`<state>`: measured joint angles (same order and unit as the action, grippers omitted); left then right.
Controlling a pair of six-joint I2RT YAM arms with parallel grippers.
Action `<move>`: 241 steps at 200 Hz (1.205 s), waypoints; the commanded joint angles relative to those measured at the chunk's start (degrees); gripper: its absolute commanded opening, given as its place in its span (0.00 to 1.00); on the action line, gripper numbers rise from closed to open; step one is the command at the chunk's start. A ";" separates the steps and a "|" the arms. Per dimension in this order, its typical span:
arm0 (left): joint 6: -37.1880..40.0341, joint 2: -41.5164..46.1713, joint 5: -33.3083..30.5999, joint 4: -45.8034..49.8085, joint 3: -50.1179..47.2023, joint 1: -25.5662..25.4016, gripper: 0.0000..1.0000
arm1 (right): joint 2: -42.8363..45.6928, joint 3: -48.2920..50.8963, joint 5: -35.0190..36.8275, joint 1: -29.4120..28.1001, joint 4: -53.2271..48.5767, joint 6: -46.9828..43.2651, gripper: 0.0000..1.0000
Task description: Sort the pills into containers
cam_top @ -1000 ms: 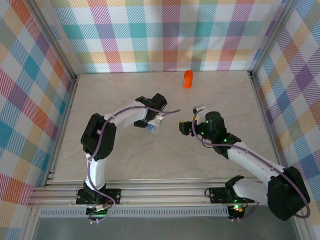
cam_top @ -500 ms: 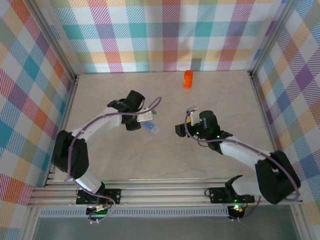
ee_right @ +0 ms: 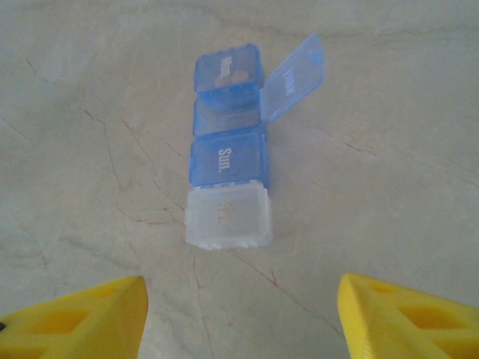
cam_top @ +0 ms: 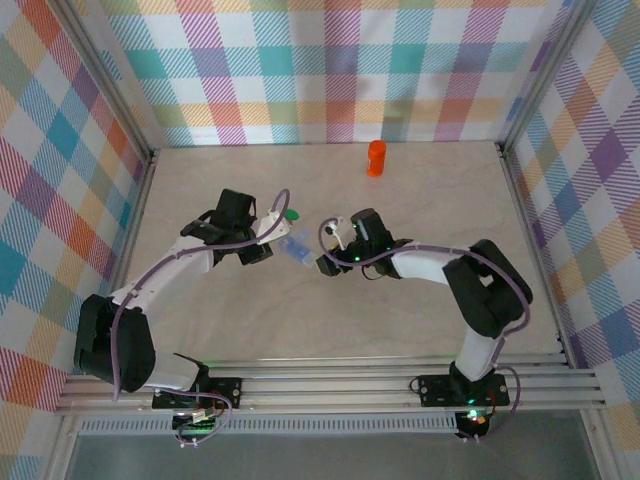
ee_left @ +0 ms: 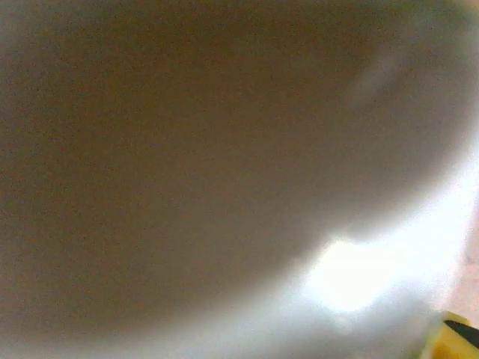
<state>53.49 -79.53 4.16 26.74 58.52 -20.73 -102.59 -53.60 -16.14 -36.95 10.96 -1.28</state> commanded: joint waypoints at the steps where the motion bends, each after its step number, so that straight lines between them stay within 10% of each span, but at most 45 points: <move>1: -0.83 2.55 3.38 -3.36 -1.30 0.78 0.00 | -2.86 -2.86 -0.56 -1.40 2.20 -3.85 0.67; 241: 0.13 4.16 4.25 -3.15 -2.88 1.13 0.00 | -14.35 -4.89 3.24 -4.89 11.30 -12.77 0.50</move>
<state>53.56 -76.29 6.61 23.94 55.99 -20.36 -117.60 -60.69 -12.62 -41.60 22.00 -13.50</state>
